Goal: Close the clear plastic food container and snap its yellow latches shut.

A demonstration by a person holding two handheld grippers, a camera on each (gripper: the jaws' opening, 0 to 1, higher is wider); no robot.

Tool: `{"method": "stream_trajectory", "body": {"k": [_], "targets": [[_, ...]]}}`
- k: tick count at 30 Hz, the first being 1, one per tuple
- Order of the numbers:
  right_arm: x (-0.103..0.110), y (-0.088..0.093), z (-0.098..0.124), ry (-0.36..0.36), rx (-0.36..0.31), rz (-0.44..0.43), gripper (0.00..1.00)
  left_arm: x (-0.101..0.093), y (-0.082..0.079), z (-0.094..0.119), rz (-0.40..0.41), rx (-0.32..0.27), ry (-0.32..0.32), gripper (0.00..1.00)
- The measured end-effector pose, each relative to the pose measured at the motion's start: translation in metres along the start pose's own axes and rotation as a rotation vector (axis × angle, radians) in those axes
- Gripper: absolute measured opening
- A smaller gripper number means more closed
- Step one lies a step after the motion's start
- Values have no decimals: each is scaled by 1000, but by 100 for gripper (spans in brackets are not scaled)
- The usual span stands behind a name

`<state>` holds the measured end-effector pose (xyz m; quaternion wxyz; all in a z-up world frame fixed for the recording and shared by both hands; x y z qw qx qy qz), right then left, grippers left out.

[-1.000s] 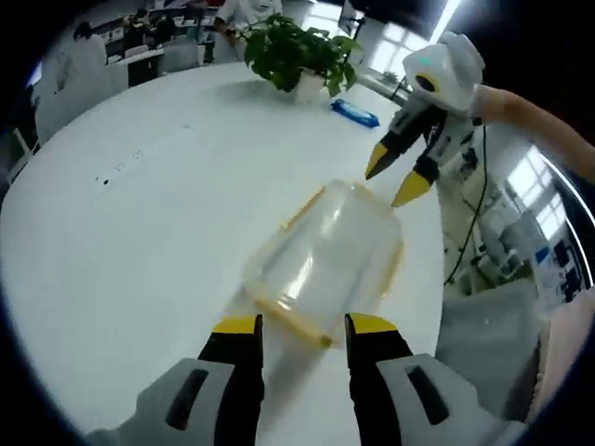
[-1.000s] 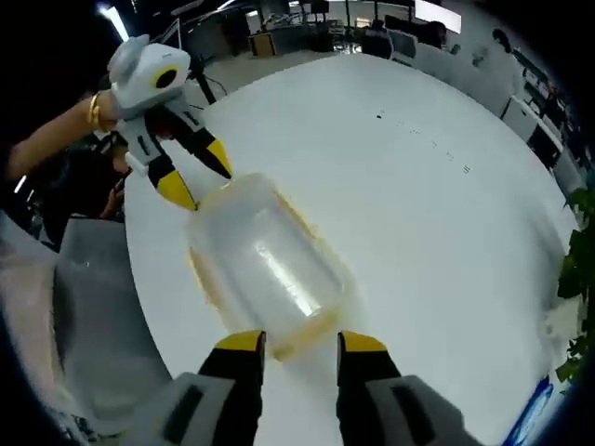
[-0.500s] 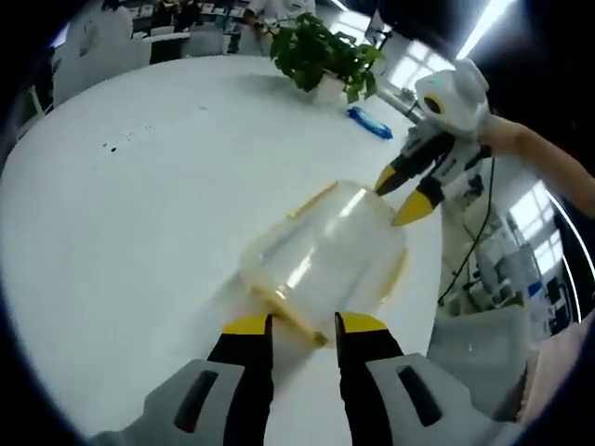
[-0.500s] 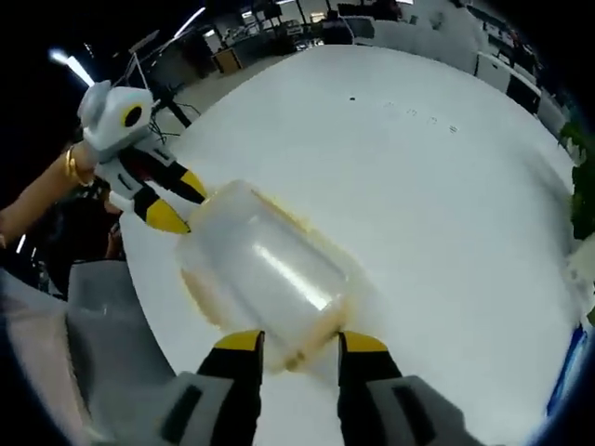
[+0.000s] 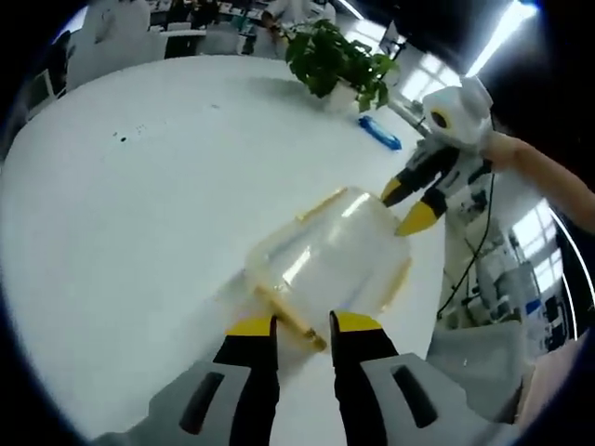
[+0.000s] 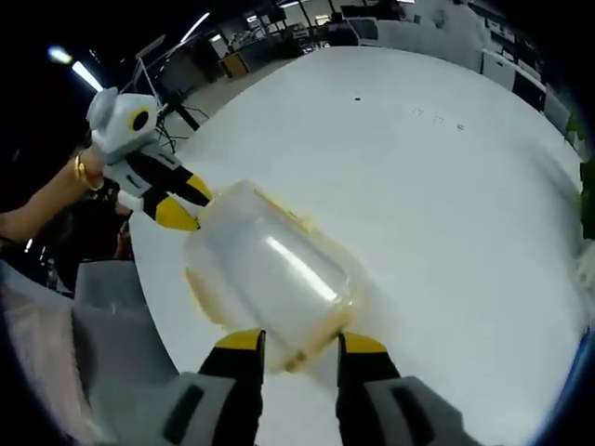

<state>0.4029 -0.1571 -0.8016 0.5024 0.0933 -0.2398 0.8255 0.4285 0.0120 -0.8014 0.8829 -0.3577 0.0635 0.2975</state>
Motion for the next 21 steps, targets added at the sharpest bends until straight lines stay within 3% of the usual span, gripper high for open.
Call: {"method": "stream_trajectory", "body": {"k": [3, 6, 8, 12, 17, 18, 20, 21], "targets": [[-2, 1, -2, -41, -16, -18, 28, 0, 1, 0, 2, -14, -1, 18], [-1, 0, -9, -98, -110, -135, 31, -1, 2, 0, 30, -50, -22, 18], [-3, 6, -20, -110, -131, -178, 36, 0, -1, -2, 27, -60, -26, 17], [2, 3, -13, -101, -146, -163, 36, 1, -2, -4, 31, -52, -10, 17], [3, -2, -14, -88, -133, -152, 37, -3, 3, 0, 176, -83, 73, 15], [2, 0, -13, -86, -127, -151, 37, 1, 0, 5, 166, -108, 60, 14], [2, 0, -13, -78, -128, -148, 37, -1, -3, 4, 99, -94, 44, 14], [2, 0, -14, -74, -128, -148, 38, -1, -4, 6, 123, -91, 44, 15]]}}
Point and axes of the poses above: the point that each gripper's makers call its tool centre point, and the gripper's own axes: z roughly backward along the fingers, x roughly to its left, y roughly out of its underside, the point moved 2 cm from there along z, roughly backward along the fingers, and after that the axes turned 9 degrees about -z, right-handed, at the moved point
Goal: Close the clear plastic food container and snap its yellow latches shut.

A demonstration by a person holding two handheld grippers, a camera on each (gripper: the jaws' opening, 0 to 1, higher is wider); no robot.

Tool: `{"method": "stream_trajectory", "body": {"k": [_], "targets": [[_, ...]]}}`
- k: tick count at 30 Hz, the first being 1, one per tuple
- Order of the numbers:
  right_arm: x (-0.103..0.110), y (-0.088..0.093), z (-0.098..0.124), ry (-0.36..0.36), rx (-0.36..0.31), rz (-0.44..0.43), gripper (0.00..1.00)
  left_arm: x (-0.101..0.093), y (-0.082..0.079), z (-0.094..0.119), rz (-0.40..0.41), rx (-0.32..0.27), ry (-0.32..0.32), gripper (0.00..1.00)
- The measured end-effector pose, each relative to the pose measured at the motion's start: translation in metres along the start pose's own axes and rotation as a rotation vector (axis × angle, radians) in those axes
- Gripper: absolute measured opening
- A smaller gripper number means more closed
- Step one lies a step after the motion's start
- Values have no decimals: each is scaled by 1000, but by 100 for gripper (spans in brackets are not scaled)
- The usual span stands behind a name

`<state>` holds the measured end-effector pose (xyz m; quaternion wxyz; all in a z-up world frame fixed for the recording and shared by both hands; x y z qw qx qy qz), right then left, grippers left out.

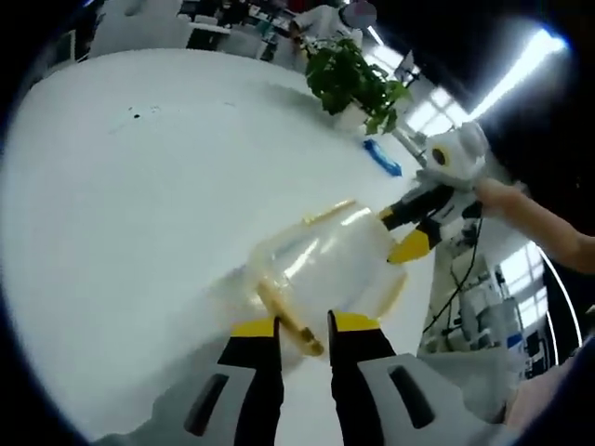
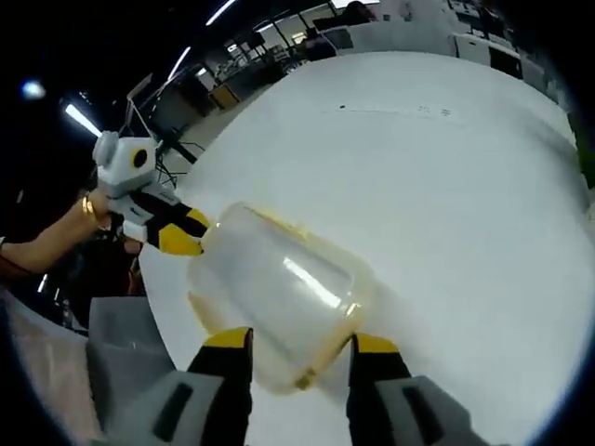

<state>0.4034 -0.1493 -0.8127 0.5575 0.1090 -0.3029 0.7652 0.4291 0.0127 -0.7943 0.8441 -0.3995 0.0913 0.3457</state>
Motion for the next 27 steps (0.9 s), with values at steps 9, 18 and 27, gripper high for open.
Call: {"method": "stream_trajectory", "body": {"k": [9, 18, 27], "targets": [[0, -1, -1, 11, 3, 5, 39, 0, 5, 0, -112, 50, -42, 16], [6, -2, -5, 85, 18, 10, 48, 0, 7, -1, -147, 46, -69, 16], [7, 0, -3, 83, -58, -10, 49, -4, 4, -2, -253, 48, -155, 19]]}}
Point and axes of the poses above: the point that each gripper's makers call its tool centre point, and the gripper's own axes: z roughly backward along the fingers, x roughly to its left, y roughly out of its underside, the point moved 2 cm from there along z, roughly backward along the fingers, and after that the axes turned 9 degrees about -z, right-handed, at the moved point
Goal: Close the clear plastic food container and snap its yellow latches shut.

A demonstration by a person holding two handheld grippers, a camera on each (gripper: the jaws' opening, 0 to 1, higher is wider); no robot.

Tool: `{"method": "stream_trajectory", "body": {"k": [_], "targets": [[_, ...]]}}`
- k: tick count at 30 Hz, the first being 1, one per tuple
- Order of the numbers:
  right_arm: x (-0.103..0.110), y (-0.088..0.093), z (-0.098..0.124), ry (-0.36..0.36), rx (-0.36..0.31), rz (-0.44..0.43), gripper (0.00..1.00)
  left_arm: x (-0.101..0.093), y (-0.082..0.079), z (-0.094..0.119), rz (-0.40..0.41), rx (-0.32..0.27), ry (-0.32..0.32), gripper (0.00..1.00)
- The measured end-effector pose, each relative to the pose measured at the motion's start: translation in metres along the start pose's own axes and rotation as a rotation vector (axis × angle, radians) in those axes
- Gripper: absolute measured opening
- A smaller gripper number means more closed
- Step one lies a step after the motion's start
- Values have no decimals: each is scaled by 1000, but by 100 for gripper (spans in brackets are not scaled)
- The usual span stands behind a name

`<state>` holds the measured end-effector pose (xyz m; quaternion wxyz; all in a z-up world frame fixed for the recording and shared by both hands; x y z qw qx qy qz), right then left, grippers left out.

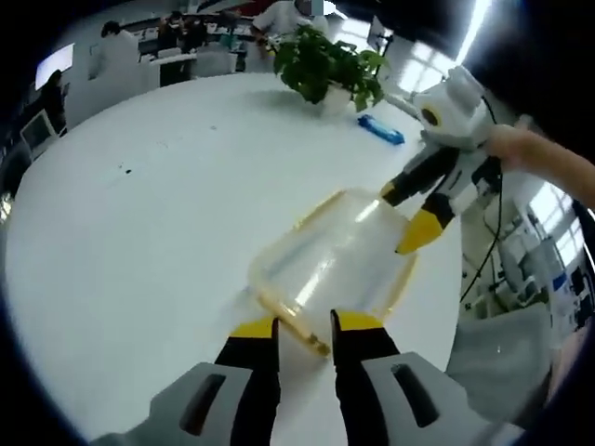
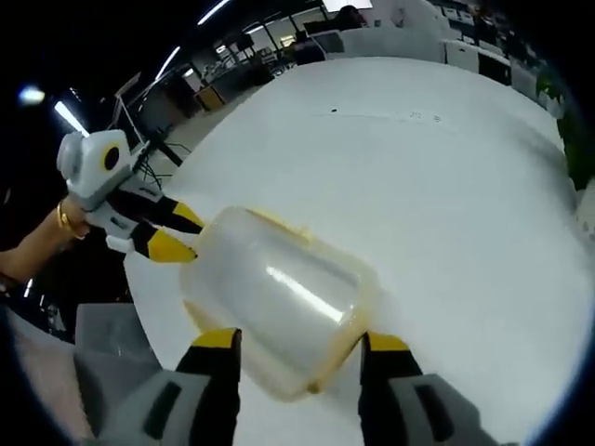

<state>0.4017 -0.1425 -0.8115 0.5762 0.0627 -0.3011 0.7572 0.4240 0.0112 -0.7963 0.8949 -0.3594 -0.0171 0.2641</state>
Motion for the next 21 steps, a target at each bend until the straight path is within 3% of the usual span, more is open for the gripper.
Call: {"method": "stream_trajectory", "body": {"k": [3, 5, 9, 11, 16, 21], "targets": [[1, -1, 1, 11, -12, -4, 49, 0, 0, 1, -4, 5, -14, 20], [-1, -3, 1, 29, -19, -16, 49, -4, 1, 1, -40, 32, 16, 22], [-1, -9, 8, 34, -69, -52, 47, -3, 6, 3, -66, 69, 4, 38], [1, -12, 12, 35, -82, -36, 47, -2, 3, 7, -81, 54, -5, 38], [3, -24, 22, 60, -115, 152, 44, 4, -16, 11, -125, -14, -73, 37], [18, -30, 22, 48, -115, 302, 35, -8, -35, 8, -159, -77, -56, 33]]}}
Point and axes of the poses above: the point that each gripper's makers call its tool centre point, and the gripper's own axes: z roughly backward along the fingers, x roughly to its left, y roughly out of its underside, the point moved 2 cm from there along z, roughly backward along the fingers, and after that the axes turned 9 degrees about -z, right-handed, at the moved point
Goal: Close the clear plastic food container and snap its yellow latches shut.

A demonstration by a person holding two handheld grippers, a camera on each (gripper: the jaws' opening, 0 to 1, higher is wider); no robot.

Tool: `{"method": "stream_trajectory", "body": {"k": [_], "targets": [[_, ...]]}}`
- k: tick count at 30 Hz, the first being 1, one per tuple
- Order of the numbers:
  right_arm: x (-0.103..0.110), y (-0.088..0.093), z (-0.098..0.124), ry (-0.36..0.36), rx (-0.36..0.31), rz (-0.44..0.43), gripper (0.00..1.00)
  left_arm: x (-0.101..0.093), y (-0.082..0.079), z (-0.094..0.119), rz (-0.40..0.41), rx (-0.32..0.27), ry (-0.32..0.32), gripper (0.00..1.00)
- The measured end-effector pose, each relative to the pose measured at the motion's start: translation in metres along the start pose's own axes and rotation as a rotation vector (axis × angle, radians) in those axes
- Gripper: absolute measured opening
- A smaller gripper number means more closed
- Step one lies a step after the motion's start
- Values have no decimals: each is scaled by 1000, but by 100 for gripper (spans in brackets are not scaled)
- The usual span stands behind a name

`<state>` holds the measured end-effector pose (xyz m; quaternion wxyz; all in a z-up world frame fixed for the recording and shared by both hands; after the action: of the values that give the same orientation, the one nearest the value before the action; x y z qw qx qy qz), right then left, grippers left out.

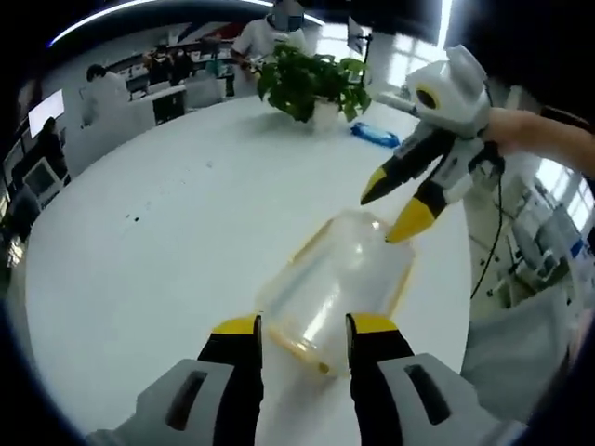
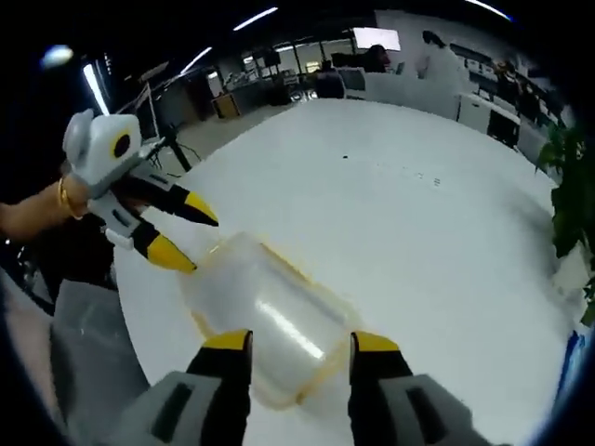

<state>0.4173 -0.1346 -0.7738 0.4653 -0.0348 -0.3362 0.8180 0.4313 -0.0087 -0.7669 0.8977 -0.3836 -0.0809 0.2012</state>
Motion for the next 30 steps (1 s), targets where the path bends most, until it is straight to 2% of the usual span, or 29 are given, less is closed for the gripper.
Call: {"method": "stream_trajectory", "body": {"k": [5, 10, 14, 18, 21, 26, 30], "targets": [[14, -5, -11, -27, 31, 85, 25, -10, -8, -8, -88, -19, 6, 30], [24, -10, -25, -48, 59, 155, 24, -15, -6, -18, -139, 2, 13, 29], [27, -13, -33, -50, 89, 225, 27, -14, -1, -26, -174, 22, 12, 28], [26, -20, -37, -57, 96, 241, 30, -17, -2, -29, -204, 19, 25, 29], [24, -26, -41, -58, 108, 258, 32, -25, -4, -30, -238, 11, 47, 32], [22, -30, -48, -70, 156, 293, 37, -48, -7, -33, -270, -17, 130, 38], [22, -29, -55, -97, 221, 322, 38, -55, -5, -37, -366, -4, 143, 41]]}}
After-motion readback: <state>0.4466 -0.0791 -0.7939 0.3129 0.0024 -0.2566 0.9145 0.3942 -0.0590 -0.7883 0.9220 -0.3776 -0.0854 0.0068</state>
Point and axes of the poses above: the point that each gripper's makers call its tool centre point, and the gripper's own axes: z roughly backward along the fingers, x roughly to its left, y roughly out of its underside, the point moved 2 cm from there along z, roughly backward along the fingers, and after that the axes turned 9 degrees about -z, right-handed, at the moved point
